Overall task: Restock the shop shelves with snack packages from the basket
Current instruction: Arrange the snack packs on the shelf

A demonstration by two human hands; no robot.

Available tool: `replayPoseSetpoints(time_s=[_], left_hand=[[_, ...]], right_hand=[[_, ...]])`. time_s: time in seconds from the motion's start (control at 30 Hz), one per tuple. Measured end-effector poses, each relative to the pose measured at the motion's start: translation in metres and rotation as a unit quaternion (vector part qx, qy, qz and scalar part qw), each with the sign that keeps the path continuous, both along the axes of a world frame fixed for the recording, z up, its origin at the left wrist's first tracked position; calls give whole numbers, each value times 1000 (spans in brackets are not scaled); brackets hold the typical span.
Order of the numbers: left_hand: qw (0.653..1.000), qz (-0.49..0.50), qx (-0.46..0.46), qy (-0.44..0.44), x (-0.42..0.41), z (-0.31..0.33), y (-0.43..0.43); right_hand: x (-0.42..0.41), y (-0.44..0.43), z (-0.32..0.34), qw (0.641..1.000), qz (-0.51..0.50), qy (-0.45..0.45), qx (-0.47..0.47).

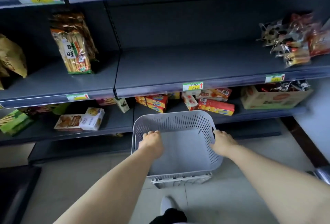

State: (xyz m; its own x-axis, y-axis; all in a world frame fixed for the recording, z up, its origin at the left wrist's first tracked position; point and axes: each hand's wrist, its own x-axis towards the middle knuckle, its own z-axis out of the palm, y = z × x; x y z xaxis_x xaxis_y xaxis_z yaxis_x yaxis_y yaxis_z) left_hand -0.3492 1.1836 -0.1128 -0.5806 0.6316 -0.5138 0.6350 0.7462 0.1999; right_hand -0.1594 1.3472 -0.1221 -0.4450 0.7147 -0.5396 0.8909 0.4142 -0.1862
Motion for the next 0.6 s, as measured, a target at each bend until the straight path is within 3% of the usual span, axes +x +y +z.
replayPoseSetpoints(time_s=[0.47,0.6], left_hand=[[982,180,-35,-35,17,-57,-36],[959,282,-16,-14,46,-54,-44]], right_hand=[[-6,6,-69,981,-170,37,-84],[6,22,-78,986,-133,-8,-99]])
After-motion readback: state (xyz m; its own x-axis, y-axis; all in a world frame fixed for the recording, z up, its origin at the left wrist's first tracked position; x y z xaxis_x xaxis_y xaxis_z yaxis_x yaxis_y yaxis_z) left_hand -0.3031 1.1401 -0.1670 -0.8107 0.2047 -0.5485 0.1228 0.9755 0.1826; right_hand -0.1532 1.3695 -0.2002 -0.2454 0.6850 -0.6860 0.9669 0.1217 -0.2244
